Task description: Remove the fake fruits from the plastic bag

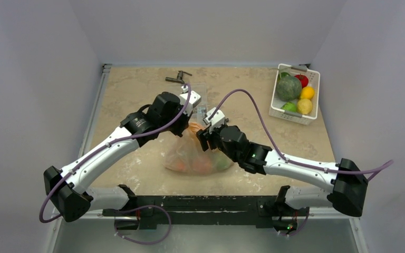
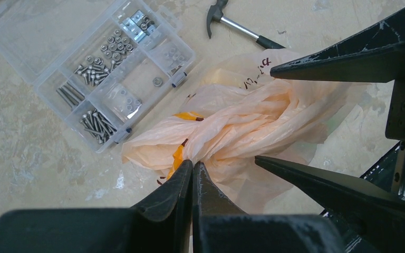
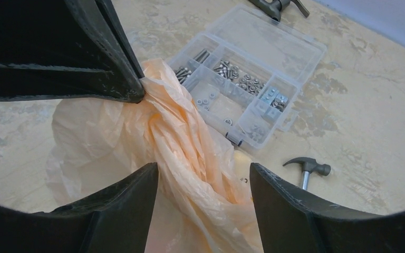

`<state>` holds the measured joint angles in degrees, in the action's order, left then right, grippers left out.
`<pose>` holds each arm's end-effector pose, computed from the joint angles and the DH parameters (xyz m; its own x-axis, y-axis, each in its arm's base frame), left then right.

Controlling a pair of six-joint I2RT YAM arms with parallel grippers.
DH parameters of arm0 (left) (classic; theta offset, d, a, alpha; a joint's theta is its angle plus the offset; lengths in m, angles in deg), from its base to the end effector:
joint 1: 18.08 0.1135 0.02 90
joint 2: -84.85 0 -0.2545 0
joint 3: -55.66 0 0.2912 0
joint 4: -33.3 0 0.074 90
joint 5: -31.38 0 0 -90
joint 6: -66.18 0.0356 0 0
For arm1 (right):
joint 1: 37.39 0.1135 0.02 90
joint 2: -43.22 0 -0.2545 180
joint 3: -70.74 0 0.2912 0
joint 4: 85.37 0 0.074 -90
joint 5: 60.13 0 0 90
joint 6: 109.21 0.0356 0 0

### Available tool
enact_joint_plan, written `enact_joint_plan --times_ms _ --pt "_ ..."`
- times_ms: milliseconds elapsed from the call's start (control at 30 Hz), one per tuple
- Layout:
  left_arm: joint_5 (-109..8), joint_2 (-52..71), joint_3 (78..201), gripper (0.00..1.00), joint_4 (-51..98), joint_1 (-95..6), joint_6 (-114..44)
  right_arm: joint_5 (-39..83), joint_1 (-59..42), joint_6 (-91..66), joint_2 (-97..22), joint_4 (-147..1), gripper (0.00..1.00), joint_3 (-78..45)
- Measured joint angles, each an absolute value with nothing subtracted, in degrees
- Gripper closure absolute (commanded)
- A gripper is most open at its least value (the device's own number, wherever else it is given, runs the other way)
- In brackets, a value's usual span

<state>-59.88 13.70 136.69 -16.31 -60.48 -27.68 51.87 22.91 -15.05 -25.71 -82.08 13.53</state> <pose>0.2287 -0.2077 0.3343 -0.5155 0.3795 -0.7683 0.6284 0.7770 -0.0377 0.1686 0.2687 0.2641 -0.1734 -0.1682 -0.9704 -0.6152 0.7880 -0.0267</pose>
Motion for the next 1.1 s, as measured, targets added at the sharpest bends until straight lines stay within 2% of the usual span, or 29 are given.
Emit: enact_joint_plan --times_ms 100,167,233,333,733,1000,1100 --pt "-59.92 13.7 136.69 1.0 -16.35 -60.48 -27.7 53.01 22.95 -14.33 -26.54 -82.08 0.55 13.53" --pt "-60.01 13.7 136.69 1.0 -16.35 -60.48 -27.72 53.57 22.97 -13.59 -26.1 -82.45 0.74 13.57" --pt "-60.27 13.72 136.69 1.0 -16.22 -60.48 -27.72 54.43 23.04 -12.17 -25.12 -83.13 0.87 13.79" --pt "-60.82 13.76 136.69 1.0 -15.94 -60.48 -27.75 55.35 23.08 -8.73 -22.21 -85.64 1.0 16.13" --pt "-63.22 19.8 133.94 1.0 -14.3 -60.5 -28.97 65.33 23.26 19.42 -1.68 -91.09 1.0 35.04" --pt "-61.8 25.28 130.68 1.0 -11.81 -60.48 -29.06 66.32 23.26 21.3 -2.17 -88.46 1.0 35.17" --pt "-60.12 26.31 129.88 0.93 -10.95 -60.48 -29.01 66.19 23.26 20.86 -2.06 -87.7 1.0 35.17"
